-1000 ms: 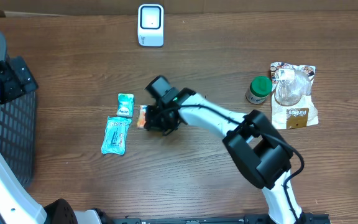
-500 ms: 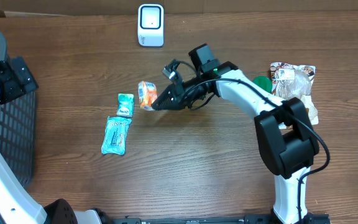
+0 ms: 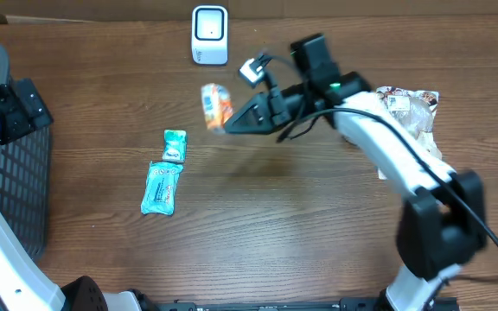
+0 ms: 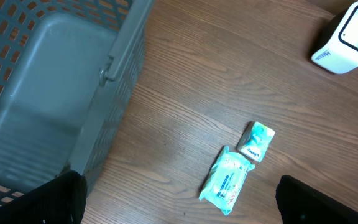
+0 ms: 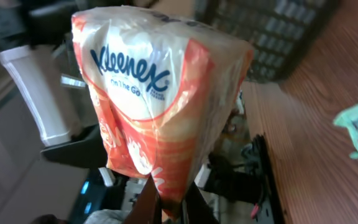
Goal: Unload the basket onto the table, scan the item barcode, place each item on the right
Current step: 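Lift the orange pack and bring it toward the scanner, then hold the orange pack in front of the scanner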
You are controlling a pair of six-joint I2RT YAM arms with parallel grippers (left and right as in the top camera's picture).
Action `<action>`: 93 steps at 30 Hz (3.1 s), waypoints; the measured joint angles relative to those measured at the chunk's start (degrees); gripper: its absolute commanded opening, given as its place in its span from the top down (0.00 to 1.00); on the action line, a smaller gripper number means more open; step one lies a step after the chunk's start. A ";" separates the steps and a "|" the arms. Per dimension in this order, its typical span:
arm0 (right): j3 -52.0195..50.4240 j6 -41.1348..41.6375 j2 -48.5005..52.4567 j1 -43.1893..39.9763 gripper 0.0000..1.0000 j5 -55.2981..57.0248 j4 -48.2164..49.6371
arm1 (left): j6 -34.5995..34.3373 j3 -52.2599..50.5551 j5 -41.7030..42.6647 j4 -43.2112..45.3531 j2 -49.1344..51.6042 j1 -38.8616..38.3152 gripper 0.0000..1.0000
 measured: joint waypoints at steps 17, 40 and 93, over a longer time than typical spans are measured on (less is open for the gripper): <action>0.63 6.45 -11.23 -4.17 0.96 8.26 -0.46 | 0.00 0.00 0.00 0.00 0.00 0.00 0.00; 45.75 -2.23 3.30 10.49 0.96 91.03 -23.08 | 0.00 0.00 0.00 0.00 0.00 0.00 0.01; 45.70 -88.50 46.99 9.29 0.96 114.53 33.09 | 0.00 0.00 -0.02 0.00 0.00 0.00 0.01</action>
